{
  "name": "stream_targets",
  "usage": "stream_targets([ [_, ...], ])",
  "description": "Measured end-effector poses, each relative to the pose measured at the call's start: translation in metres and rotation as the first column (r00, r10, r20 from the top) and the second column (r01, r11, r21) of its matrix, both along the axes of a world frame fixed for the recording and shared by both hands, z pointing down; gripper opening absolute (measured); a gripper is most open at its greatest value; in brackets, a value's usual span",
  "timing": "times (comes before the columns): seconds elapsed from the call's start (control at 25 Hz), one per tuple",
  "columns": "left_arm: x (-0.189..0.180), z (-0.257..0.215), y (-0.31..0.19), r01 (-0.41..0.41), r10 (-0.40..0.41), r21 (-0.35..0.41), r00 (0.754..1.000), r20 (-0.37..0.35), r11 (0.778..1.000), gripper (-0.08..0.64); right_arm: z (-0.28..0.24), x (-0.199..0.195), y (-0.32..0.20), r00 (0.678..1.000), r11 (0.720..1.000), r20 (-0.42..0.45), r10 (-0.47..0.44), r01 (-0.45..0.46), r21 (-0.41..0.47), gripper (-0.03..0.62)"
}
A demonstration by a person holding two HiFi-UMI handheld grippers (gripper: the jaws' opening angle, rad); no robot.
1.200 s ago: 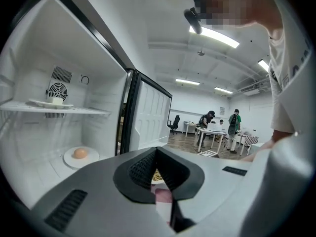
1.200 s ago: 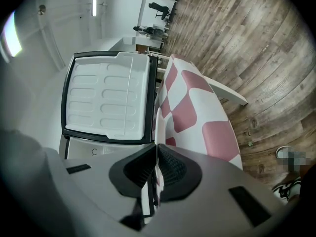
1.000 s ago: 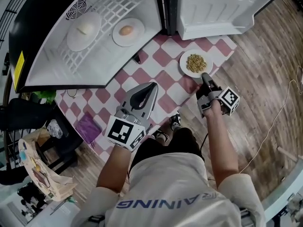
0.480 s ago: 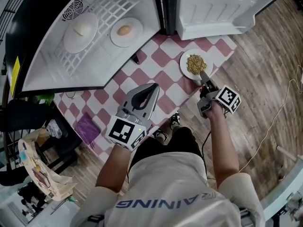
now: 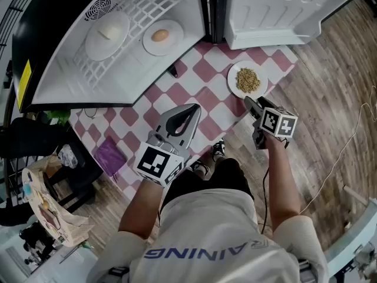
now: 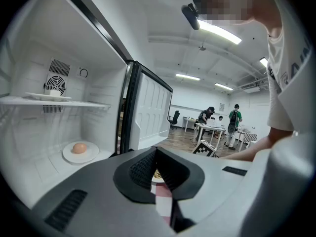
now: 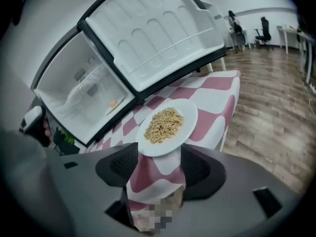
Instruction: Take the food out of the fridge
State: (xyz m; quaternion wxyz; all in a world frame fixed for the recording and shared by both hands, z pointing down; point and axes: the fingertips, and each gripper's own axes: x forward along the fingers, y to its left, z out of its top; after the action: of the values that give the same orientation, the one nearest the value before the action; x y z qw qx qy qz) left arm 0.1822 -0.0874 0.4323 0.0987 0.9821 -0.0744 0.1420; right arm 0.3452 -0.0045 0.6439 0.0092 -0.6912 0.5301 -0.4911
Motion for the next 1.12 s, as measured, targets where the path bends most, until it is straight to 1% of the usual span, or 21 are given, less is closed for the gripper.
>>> stream_targets([
  [0.12, -0.003, -0.003, 0.001, 0.001, -0.001, -0.002, 1.0, -0.015, 1.0, 0.005, 0.004, -0.005, 0.003, 0.992, 0.994, -0.084, -0.099, 0.094, -0.061, 0.262],
  [0.2, -0.006, -0.005, 0.001, 0.003, -0.003, -0.001, 1.0, -0.017, 1.0, 0.005, 0.006, -0.005, 0.005, 0.988, 0.991, -0.098, -0.118, 0.11, -0.082, 0.262],
  [0.24, -0.007, -0.006, 0.0, 0.006, -0.006, 0.003, 1.0, -0.014, 1.0, 0.005, 0.007, -0.004, 0.007, 0.989, 0.991, -0.094, -0.112, 0.104, -0.087, 0.262],
  [0.32, -0.009, -0.008, -0.001, 0.017, -0.017, 0.007, 1.0, -0.013, 1.0, 0.005, 0.006, 0.0, 0.013, 0.995, 0.994, -0.071, -0.074, 0.068, -0.083, 0.261],
  [0.44, -0.015, -0.014, -0.005, 0.039, -0.039, 0.016, 0.999, -0.018, 0.999, 0.005, -0.002, 0.004, 0.018, 0.999, 0.999, -0.032, -0.011, 0.009, -0.05, 0.254],
  [0.48, -0.017, -0.016, -0.006, 0.048, -0.047, 0.02, 0.999, -0.021, 0.999, 0.005, -0.008, 0.004, 0.018, 1.0, 1.0, -0.028, 0.001, -0.001, -0.029, 0.231],
  [0.52, -0.019, -0.019, -0.008, 0.056, -0.056, 0.024, 0.998, -0.025, 0.998, 0.005, -0.017, 0.004, 0.016, 0.999, 1.0, -0.033, 0.007, -0.007, -0.002, 0.179],
  [0.56, -0.021, -0.022, -0.009, 0.066, -0.065, 0.029, 0.997, -0.029, 0.997, 0.005, -0.027, 0.003, 0.013, 0.999, 1.0, -0.047, 0.008, -0.007, 0.028, 0.105],
  [0.6, -0.024, -0.026, -0.011, 0.076, -0.075, 0.035, 0.997, -0.035, 0.996, 0.005, -0.039, 0.002, 0.008, 0.998, 0.998, -0.067, 0.003, 0.001, 0.059, 0.054],
  [0.68, -0.031, -0.034, -0.015, 0.104, -0.102, 0.049, 0.994, -0.049, 0.993, 0.005, -0.066, -0.004, -0.009, 0.993, 0.991, -0.111, -0.029, 0.043, 0.123, 0.036],
  [0.8, -0.048, -0.048, -0.023, 0.157, -0.153, 0.063, 0.985, -0.074, 0.985, 0.005, -0.109, -0.016, -0.037, 0.98, 0.971, -0.183, -0.081, 0.118, 0.207, 0.027],
  [0.88, -0.061, -0.057, -0.03, 0.195, -0.188, 0.077, 0.978, -0.089, 0.978, 0.005, -0.141, -0.027, -0.058, 0.966, 0.95, -0.234, -0.106, 0.168, 0.263, 0.025],
  [0.96, -0.075, -0.068, -0.038, 0.235, -0.225, 0.099, 0.969, -0.101, 0.967, 0.005, -0.174, -0.041, -0.078, 0.947, 0.92, -0.288, -0.14, 0.232, 0.317, 0.023],
  [1.04, -0.09, -0.082, -0.043, 0.267, -0.253, 0.116, 0.96, -0.12, 0.957, 0.005, -0.205, -0.061, -0.092, 0.922, 0.884, -0.345, -0.177, 0.303, 0.356, 0.023],
  [1.12, -0.106, -0.099, -0.046, 0.298, -0.28, 0.107, 0.947, -0.156, 0.949, 0.005, -0.234, -0.083, -0.101, 0.903, 0.848, -0.376, -0.209, 0.359, 0.391, 0.023],
])
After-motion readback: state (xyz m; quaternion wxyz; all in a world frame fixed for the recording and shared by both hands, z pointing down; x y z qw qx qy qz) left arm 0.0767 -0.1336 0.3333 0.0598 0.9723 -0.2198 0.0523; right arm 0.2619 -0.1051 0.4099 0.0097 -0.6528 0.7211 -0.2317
